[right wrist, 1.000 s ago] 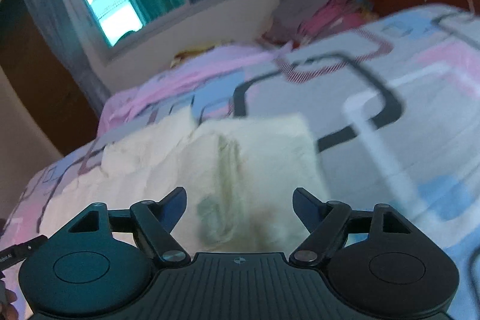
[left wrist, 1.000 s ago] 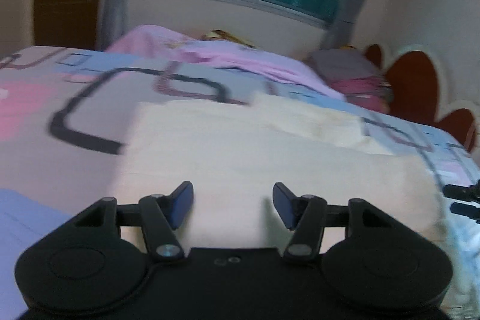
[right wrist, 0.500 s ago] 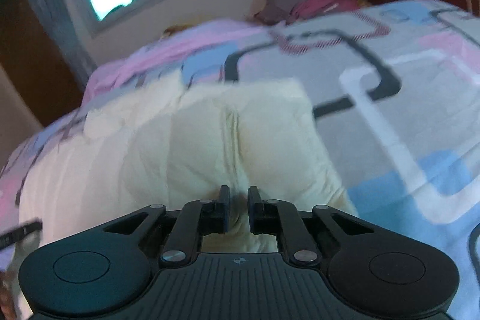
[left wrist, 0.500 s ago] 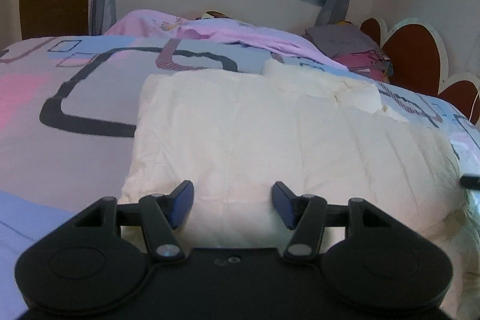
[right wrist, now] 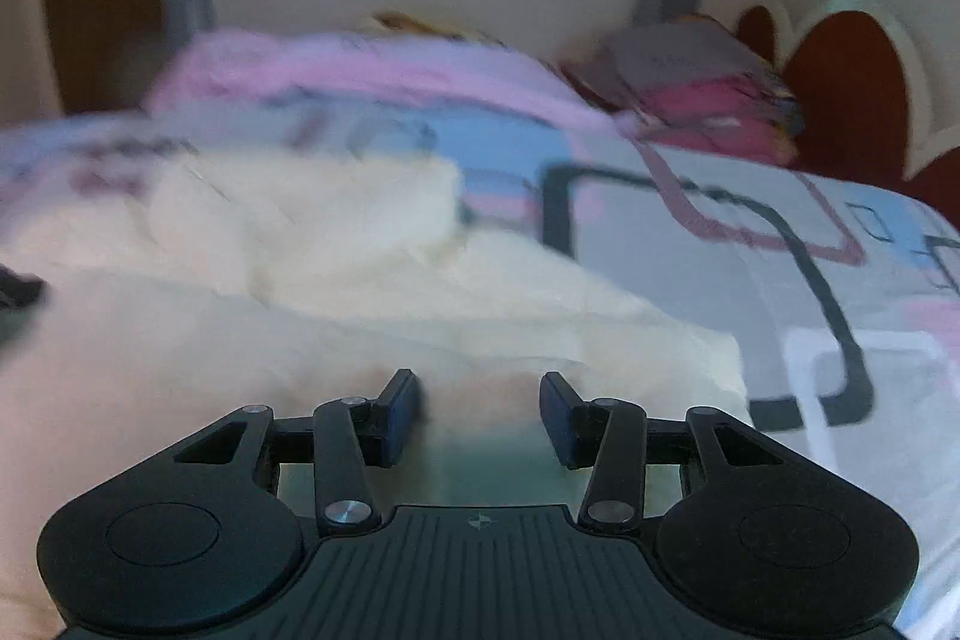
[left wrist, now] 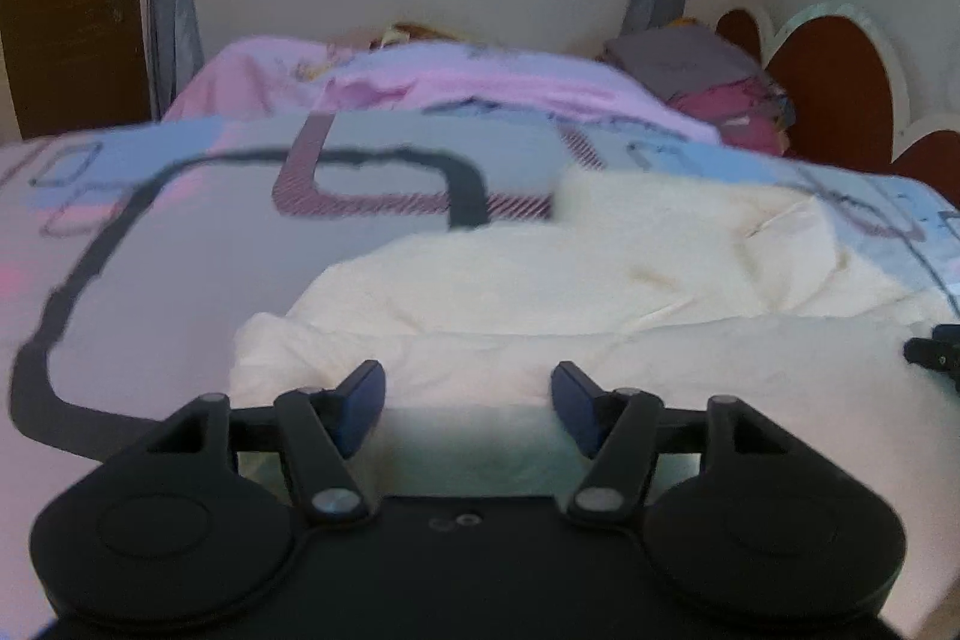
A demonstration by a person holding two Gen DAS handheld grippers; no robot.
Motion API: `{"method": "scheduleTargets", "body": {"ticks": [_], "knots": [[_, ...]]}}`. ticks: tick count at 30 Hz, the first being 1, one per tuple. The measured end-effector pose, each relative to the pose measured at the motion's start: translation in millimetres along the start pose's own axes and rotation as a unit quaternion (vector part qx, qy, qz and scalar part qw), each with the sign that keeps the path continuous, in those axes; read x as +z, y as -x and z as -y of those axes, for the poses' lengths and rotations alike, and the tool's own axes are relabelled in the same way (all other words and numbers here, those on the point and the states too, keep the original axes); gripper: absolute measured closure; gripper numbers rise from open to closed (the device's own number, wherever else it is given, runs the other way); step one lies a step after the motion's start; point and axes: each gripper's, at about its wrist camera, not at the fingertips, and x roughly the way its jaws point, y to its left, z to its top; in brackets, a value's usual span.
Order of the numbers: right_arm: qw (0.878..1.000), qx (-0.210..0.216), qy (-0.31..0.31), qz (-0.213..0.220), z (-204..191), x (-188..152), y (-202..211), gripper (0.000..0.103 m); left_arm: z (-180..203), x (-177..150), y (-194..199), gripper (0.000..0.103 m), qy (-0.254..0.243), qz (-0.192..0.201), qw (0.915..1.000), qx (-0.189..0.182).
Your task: Fold large clothes
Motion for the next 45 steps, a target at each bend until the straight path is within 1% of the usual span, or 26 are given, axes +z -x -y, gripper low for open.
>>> {"method": "scheduleTargets", "body": {"ticks": [3,5,6,7,8,10,11,13,16,19,20,22,25,26,28,29,30,32,34,36,38,40,41,42,43,45], "knots": [[1.000,0.002,0.005,0.004,3,-6,-4,0.058,-4,-4,-3,0.037,-0.006,0.002,1.0000,-0.005],[1.000,-0.007,0.007,0.008,3,-4,1,0.057,-4,-3,3,0.037,-0.009,0.001,0.9999,0.004],[1.000,-0.015,0.002,0.018,2,-3,10,0.057,-2,-2,12,0.038,-0.009,0.006,0.9998,0.014],[0.999,-0.011,-0.007,0.036,1,-3,24,0.057,1,-3,22,0.038,-0.007,0.015,0.9997,0.017],[0.999,0.005,-0.015,0.048,0,-3,38,0.057,5,-5,36,0.037,-0.006,0.027,0.9996,0.004],[0.998,0.028,-0.016,0.055,-9,-9,60,0.057,24,-13,62,0.033,-0.019,0.046,0.9987,-0.014],[0.997,0.042,-0.012,0.059,-14,-14,67,0.057,34,-19,71,0.033,-0.023,0.049,0.9983,-0.021],[0.997,0.065,-0.001,0.047,-29,-22,72,0.057,55,-32,83,0.032,-0.026,0.049,0.9974,-0.045],[0.996,0.075,0.031,0.040,-51,-34,72,0.057,84,-47,85,0.032,-0.048,0.044,0.9967,-0.048],[0.996,0.063,0.050,0.033,-58,-41,63,0.057,97,-55,76,0.032,-0.069,0.029,0.9966,-0.035],[0.997,0.057,0.049,0.030,-57,-43,60,0.057,96,-58,72,0.031,-0.072,0.024,0.9967,-0.029],[0.999,0.025,0.040,0.024,-45,-47,57,0.057,89,-61,66,0.030,-0.073,0.015,0.9971,-0.016],[0.999,-0.024,0.024,0.014,-20,-52,54,0.057,72,-64,70,0.030,-0.070,0.011,0.9975,0.004],[0.999,-0.028,0.019,0.010,-12,-53,54,0.057,65,-64,73,0.030,-0.068,0.011,0.9976,0.008],[1.000,-0.029,0.008,0.004,0,-56,55,0.057,54,-67,75,0.029,-0.060,0.008,0.9980,0.017],[0.999,-0.034,0.012,0.000,2,-58,55,0.057,49,-67,76,0.029,-0.054,0.006,0.9984,0.015],[1.000,-0.029,0.010,-0.003,4,-58,54,0.057,47,-67,76,0.029,-0.052,0.004,0.9985,0.015],[1.000,-0.021,-0.003,-0.007,8,-58,54,0.057,46,-67,76,0.029,-0.053,0.002,0.9985,0.016],[1.000,-0.021,-0.001,-0.008,8,-57,55,0.057,47,-65,79,0.031,-0.050,0.001,0.9986,0.019],[1.000,-0.020,-0.007,0.002,10,-54,67,0.057,47,-65,86,0.031,-0.045,0.004,0.9987,0.022],[1.000,-0.012,-0.019,0.022,11,-55,80,0.057,45,-69,95,0.028,-0.042,0.007,0.9988,0.024],[0.999,-0.004,-0.029,0.029,12,-57,89,0.057,45,-75,102,0.022,-0.042,0.004,0.9987,0.029],[0.999,-0.001,-0.034,0.033,13,-59,95,0.043,45,-77,104,0.022,-0.045,0.003,0.9984,0.035],[0.998,0.005,-0.036,0.042,13,-61,102,0.019,46,-80,107,0.020,-0.048,0.003,0.9980,0.043],[0.998,0.015,-0.036,0.050,13,-64,108,0.017,47,-82,111,0.020,-0.049,0.002,0.9977,0.047],[0.997,0.033,-0.039,0.058,16,-71,124,0.017,47,-87,123,0.020,-0.046,0.005,0.9976,0.052]]}}
